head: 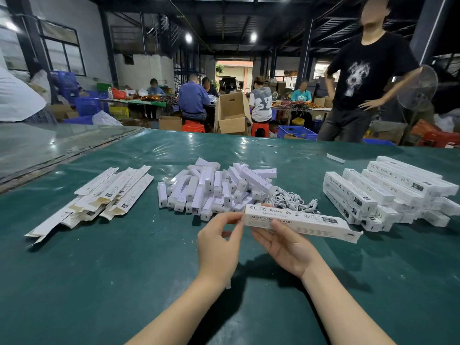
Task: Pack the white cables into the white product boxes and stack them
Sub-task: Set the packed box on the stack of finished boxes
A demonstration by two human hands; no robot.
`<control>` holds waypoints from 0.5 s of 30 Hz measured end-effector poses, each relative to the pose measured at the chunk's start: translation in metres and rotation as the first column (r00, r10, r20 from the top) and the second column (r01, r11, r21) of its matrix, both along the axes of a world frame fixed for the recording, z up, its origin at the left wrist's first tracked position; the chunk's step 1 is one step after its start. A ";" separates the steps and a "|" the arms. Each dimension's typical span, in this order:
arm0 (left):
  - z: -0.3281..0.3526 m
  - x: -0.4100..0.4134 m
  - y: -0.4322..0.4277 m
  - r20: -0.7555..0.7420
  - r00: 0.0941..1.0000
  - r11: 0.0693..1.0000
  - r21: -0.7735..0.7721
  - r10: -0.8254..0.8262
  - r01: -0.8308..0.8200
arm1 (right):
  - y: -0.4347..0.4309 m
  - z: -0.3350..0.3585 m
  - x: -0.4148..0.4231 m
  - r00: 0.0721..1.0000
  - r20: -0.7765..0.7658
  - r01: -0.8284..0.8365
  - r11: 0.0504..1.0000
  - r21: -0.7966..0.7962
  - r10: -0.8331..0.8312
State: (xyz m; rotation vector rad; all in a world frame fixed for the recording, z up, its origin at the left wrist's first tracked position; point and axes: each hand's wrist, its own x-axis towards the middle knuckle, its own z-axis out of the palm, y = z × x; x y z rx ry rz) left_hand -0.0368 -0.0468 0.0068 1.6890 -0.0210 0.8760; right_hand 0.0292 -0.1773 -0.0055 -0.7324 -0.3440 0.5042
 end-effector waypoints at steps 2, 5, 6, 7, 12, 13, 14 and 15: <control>0.004 -0.004 -0.006 0.015 0.996 0.996 0.009 -0.093 0.093 | -0.003 0.001 0.001 1.000 0.004 0.025 0.999 0.031 -0.025; 0.009 -0.008 -0.014 -0.038 0.955 0.951 -0.102 -0.295 0.290 | -0.004 0.002 0.002 0.998 -0.017 0.055 0.996 0.070 -0.054; 0.008 -0.009 -0.016 -0.061 0.934 0.929 -0.145 -0.352 0.340 | -0.004 0.003 0.001 0.998 -0.014 0.057 0.996 0.067 -0.056; 0.006 -0.009 -0.018 -0.084 0.917 0.912 -0.167 -0.391 0.374 | -0.003 0.004 -0.001 0.998 -0.014 0.065 0.996 0.057 -0.064; -0.001 -0.005 -0.018 -0.108 0.829 0.828 -0.211 -0.548 0.520 | -0.003 0.004 -0.002 0.991 -0.037 0.133 0.988 0.077 -0.130; -0.002 -0.004 -0.019 -0.109 0.803 0.799 -0.241 -0.586 0.551 | -0.004 0.005 -0.002 0.989 -0.038 0.143 0.986 0.080 -0.140; -0.003 -0.005 -0.021 -0.113 0.777 0.774 -0.256 -0.619 0.579 | -0.003 0.006 -0.002 0.989 -0.044 0.143 0.985 0.099 -0.139; -0.004 -0.005 -0.023 -0.116 0.754 0.752 -0.262 -0.646 0.605 | -0.003 0.007 -0.004 0.990 -0.055 0.138 0.982 0.130 -0.132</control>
